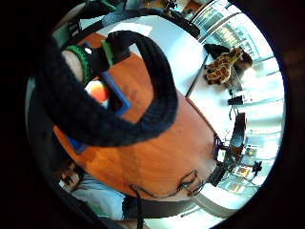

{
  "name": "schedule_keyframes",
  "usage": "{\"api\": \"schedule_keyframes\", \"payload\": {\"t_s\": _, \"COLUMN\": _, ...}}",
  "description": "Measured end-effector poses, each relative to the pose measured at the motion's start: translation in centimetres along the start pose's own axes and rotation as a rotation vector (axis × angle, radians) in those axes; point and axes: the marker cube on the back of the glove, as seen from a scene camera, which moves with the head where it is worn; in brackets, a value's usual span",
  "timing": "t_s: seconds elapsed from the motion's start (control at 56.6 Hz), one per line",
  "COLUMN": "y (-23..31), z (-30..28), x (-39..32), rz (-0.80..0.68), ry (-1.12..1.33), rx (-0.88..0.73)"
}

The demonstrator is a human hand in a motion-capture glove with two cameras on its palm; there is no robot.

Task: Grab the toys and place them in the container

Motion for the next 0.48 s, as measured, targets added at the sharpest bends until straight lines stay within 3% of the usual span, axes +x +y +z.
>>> {"api": "schedule_keyframes", "payload": {"t_s": 0.477, "y": 6.4, "z": 2.0, "x": 11.3, "rz": 0.134, "ry": -0.001, "rx": -0.039}}
